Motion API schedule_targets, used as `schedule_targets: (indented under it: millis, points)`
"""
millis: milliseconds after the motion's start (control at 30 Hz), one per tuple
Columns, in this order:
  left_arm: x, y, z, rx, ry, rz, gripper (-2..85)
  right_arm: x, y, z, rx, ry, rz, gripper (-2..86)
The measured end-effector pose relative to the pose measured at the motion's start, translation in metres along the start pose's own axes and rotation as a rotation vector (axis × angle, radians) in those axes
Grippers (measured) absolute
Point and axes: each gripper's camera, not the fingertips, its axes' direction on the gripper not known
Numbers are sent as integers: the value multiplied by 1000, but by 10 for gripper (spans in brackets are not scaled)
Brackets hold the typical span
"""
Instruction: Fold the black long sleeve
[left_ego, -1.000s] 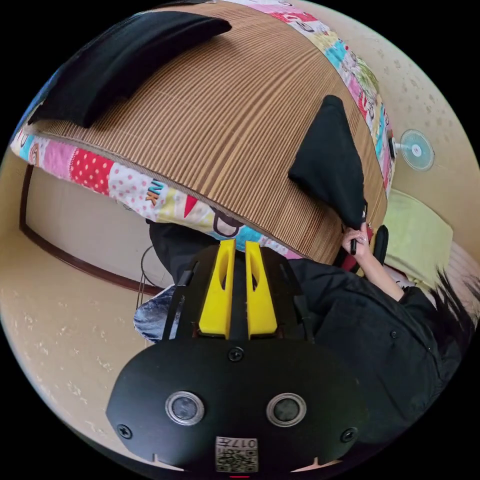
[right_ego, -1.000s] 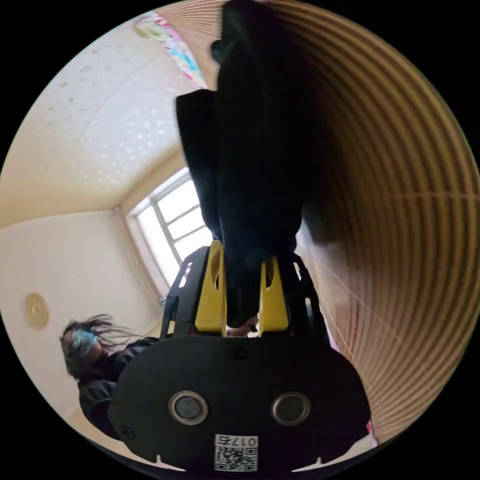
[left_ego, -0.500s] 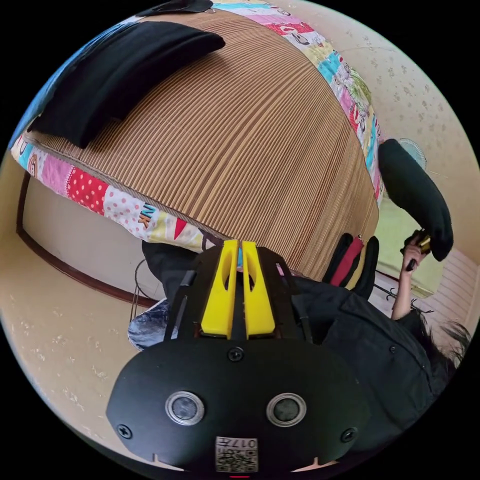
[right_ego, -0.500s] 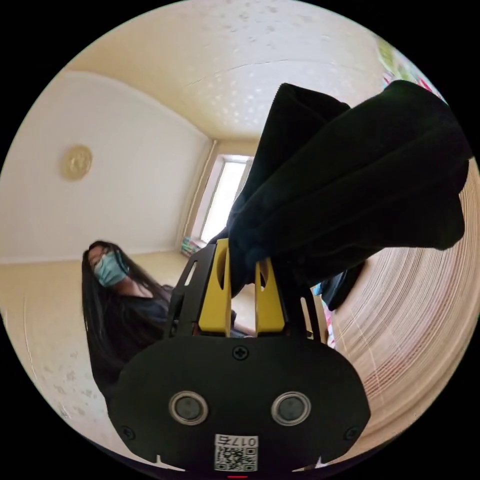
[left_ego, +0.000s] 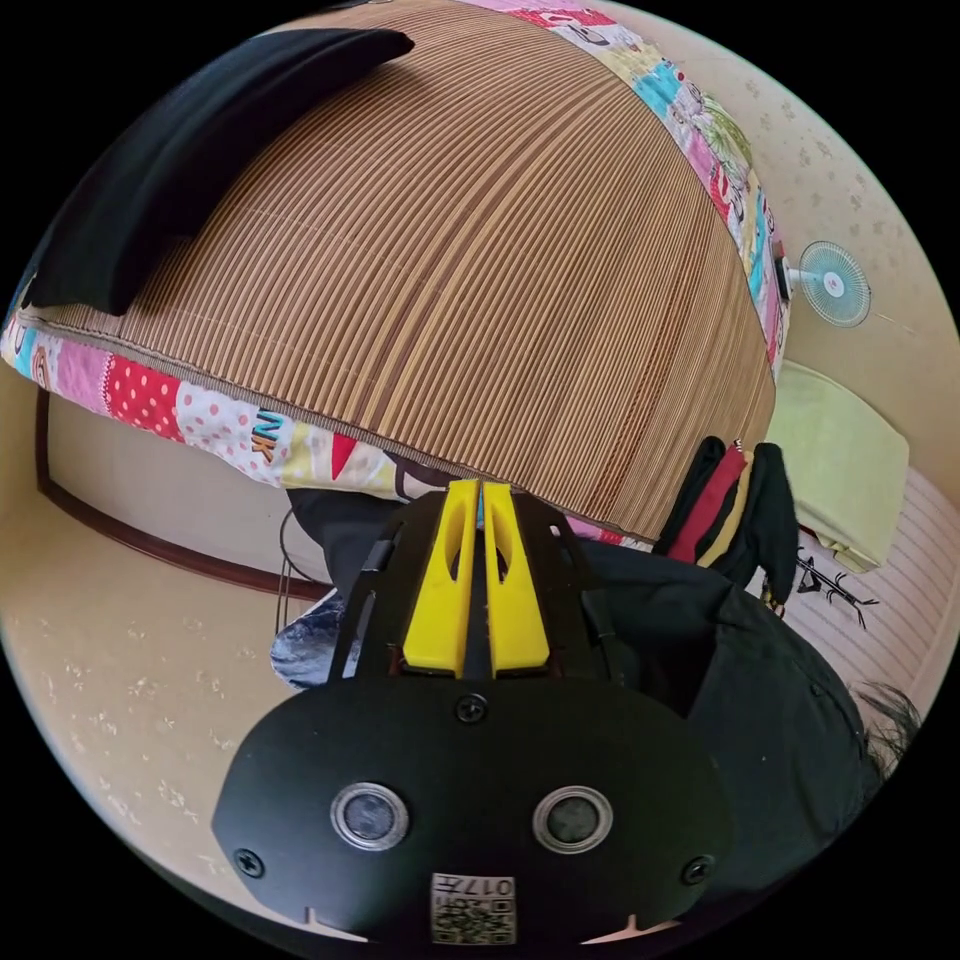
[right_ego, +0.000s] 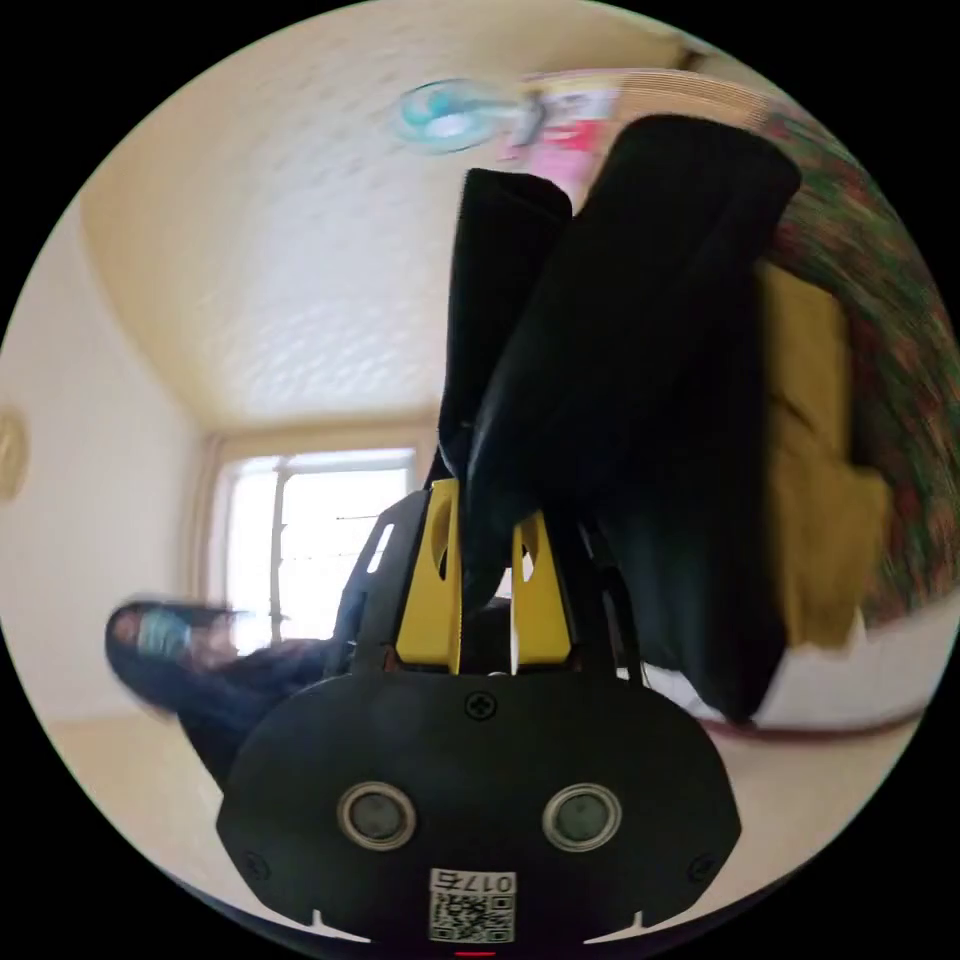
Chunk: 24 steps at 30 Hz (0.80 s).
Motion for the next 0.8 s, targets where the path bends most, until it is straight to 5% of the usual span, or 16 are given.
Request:
schedule_targets:
  millis: [100,400,600,800]
  points:
    - [-1,-14,-4,-17,-14,6,-9,46,39,-14,209,-287,45,72]
    - [-5,-52,-16,9,87,48,-10,112,111,43,451,-681,26,47]
    - [-47,-68,-20,-58,3,36,-10,126,177,89,882,-793,28,17]
    - [-141,-79,-11,-126,78,-273,-10,124,261,174,1266,-814,240,3]
